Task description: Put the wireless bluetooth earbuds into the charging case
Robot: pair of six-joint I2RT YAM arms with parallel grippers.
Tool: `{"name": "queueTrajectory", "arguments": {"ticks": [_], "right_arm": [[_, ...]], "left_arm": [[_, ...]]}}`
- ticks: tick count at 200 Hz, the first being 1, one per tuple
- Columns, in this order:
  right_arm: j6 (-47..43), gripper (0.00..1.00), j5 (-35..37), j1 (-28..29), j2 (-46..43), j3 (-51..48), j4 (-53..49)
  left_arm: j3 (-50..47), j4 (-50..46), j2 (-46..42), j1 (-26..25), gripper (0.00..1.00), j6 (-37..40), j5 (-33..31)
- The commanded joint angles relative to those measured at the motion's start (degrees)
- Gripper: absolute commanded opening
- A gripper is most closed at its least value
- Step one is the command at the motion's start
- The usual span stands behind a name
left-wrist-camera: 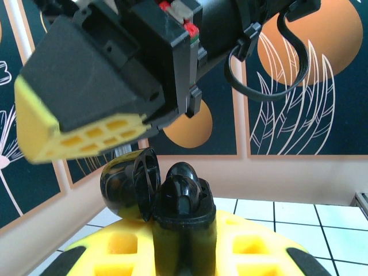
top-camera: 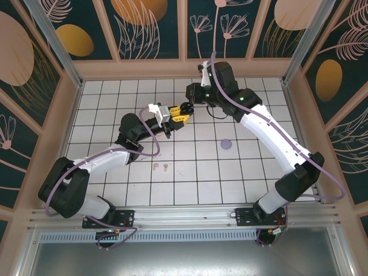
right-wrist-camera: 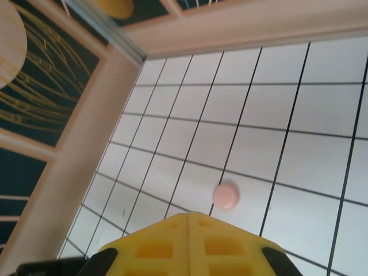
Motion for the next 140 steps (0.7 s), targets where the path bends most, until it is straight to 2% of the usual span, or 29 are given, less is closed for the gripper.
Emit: {"name": "queueTrajectory", "arguments": {"ticks": [1,20,38,53,66,93,125,140], "right_arm": [[-1.51,0.04,-4.78,1.08,-1.83,-1.73,-3.43],[-1.45,0.00,-5.52,2.89,-5.37,-6.01,-4.07],[0.17,0.00,-4.53,3.66,-10.17,-10.75,-3.45],[2.51,0.01,0.91,2.71,-15.36,-14.17,-1.89],[5.21,0.03,6.27,-0.29,-19.66,-16.98,0.02],[9.58,0.19,14.70,-5.14,-26.34,-24.97,3.71],[12.04,0.31,19.09,-5.20,-29.17,-33.45,4.90],[12.53,0.40,19.81,-5.22,-30.00,-36.32,5.22]], "left_arm": [[1.00,-0.21,0.86,-0.19,0.00,0.96,0.82],[1.21,-0.33,1.21,-0.21,0.00,1.01,-0.24],[1.59,-0.42,1.81,-0.21,0.00,0.53,-1.21],[1.78,0.17,2.70,-0.21,0.00,-0.72,-1.71],[1.69,0.88,3.55,-0.20,0.00,-2.07,-1.97],[1.89,-0.79,5.50,-0.37,0.00,-5.28,-3.99],[3.79,-6.62,10.36,-1.93,0.00,-13.55,-8.38],[5.29,-8.60,13.62,-2.83,0.00,-20.28,-9.68]]}}
